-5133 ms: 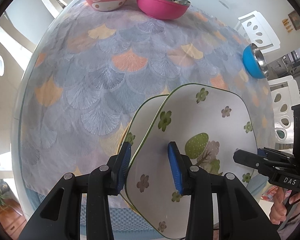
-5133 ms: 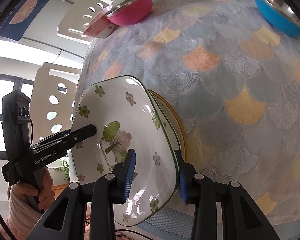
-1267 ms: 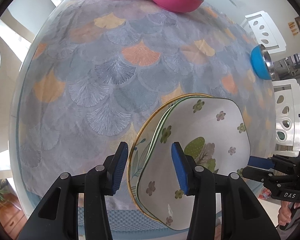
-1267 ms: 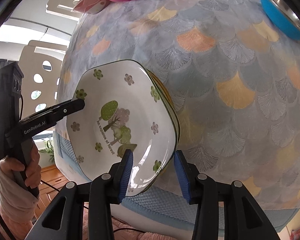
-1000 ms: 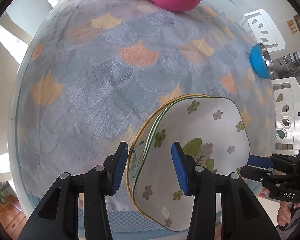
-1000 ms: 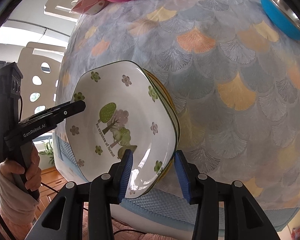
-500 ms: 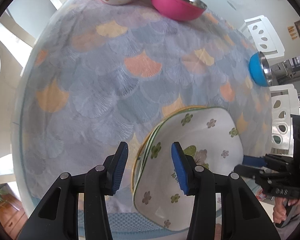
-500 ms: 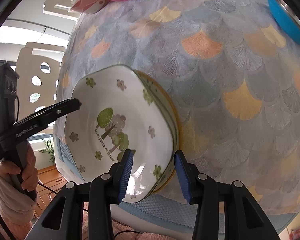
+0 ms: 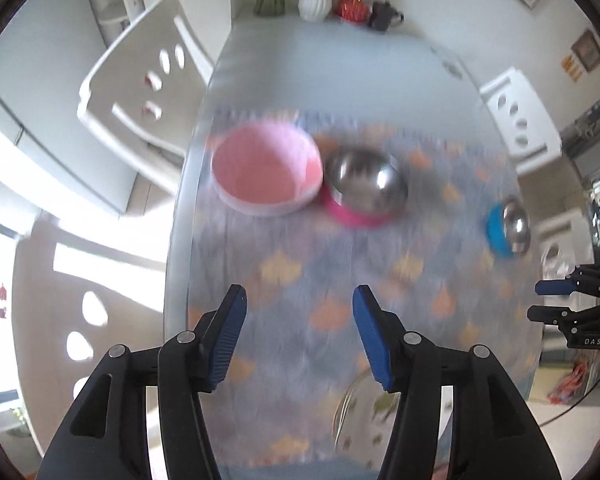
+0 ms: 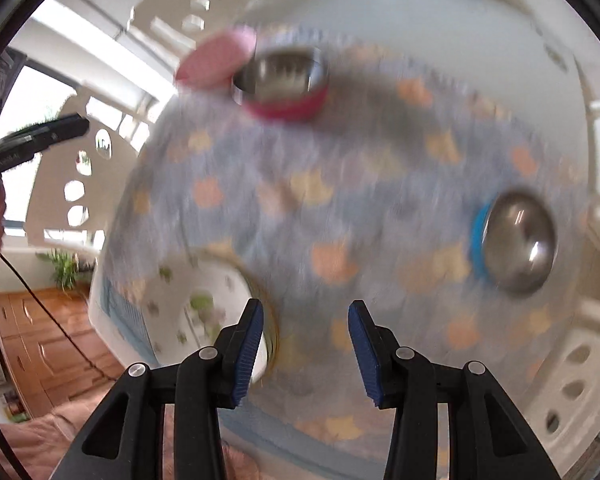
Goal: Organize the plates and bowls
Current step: 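Open both tools and lift them away from the plate stack, then move both tools to the pink steel bowl and grip its rim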
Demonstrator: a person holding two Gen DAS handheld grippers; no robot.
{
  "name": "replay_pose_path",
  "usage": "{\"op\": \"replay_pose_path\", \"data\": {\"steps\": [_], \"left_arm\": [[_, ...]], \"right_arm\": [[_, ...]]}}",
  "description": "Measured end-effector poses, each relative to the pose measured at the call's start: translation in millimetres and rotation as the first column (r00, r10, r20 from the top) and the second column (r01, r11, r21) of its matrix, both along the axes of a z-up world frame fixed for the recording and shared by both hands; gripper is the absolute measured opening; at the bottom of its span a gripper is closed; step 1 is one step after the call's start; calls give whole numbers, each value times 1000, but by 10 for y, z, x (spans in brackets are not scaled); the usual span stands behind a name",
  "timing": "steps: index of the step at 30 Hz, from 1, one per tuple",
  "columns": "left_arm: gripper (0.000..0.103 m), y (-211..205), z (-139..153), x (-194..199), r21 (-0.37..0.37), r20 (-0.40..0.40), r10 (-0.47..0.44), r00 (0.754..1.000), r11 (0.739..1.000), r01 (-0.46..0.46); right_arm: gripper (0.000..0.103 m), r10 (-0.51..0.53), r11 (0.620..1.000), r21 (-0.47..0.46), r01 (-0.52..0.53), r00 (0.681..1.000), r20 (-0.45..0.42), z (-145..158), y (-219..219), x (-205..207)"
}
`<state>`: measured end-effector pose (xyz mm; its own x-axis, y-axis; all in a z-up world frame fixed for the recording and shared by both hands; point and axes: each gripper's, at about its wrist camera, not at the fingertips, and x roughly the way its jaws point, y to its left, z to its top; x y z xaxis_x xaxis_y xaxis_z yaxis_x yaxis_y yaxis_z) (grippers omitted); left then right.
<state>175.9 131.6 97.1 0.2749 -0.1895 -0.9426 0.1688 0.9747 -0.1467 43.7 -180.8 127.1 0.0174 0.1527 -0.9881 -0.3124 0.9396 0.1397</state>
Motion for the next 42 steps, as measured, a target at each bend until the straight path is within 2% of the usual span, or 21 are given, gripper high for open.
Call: {"op": "replay_pose_path", "data": {"steps": [3,7,9,12,15,21,25,28,30,33,35,37,42], "left_arm": [[53,-93,-148,245,-28,2,40,999,999,-40],[53,-260,-593,449,-107,-80,105,991,988,-113],[52,-346,-776,504,-131,-122,128,984,981,-143],[52,-455,-1063,600,-156,-177,174,969,967,-202],[52,-528,-1205,686,-167,-189,194,963,960,-226],[52,-594,-1374,836,-133,-171,235,957,957,-259],[50,-663,-1486,891,-115,-156,241,958,959,-260],[39,-704,-1595,914,-106,-161,246,956,958,-265],[30,-695,-1640,912,-137,-167,250,954,952,-274],[22,-686,-1664,920,-151,-153,239,959,953,-262],[20,-678,-1680,944,-148,-145,232,962,956,-253],[16,-630,-1706,953,-166,-153,234,960,952,-259],[14,-619,-1683,945,-168,-145,227,963,954,-250]], "right_arm": [[43,-64,997,47,61,997,51,83,18,401],[43,-203,959,206,196,979,15,-94,25,855],[43,-250,934,254,250,968,-33,-331,94,1063],[42,-314,905,274,324,946,-82,-625,172,1299],[42,-370,870,310,384,923,-104,-826,195,1484],[42,-395,872,274,405,914,-93,-1179,257,1741],[42,-429,850,297,435,899,-88,-1375,239,1828],[42,-429,862,269,430,901,-68,-1496,289,1892],[41,-423,869,258,422,905,-57,-1546,347,1911],[32,-414,881,230,413,909,-43,-1594,407,1916],[20,-429,885,189,426,903,-30,-1613,422,1908],[14,-442,880,187,437,897,-17,-1610,402,1895],[13,-479,856,211,473,877,-22,-1607,335,1874]]}}
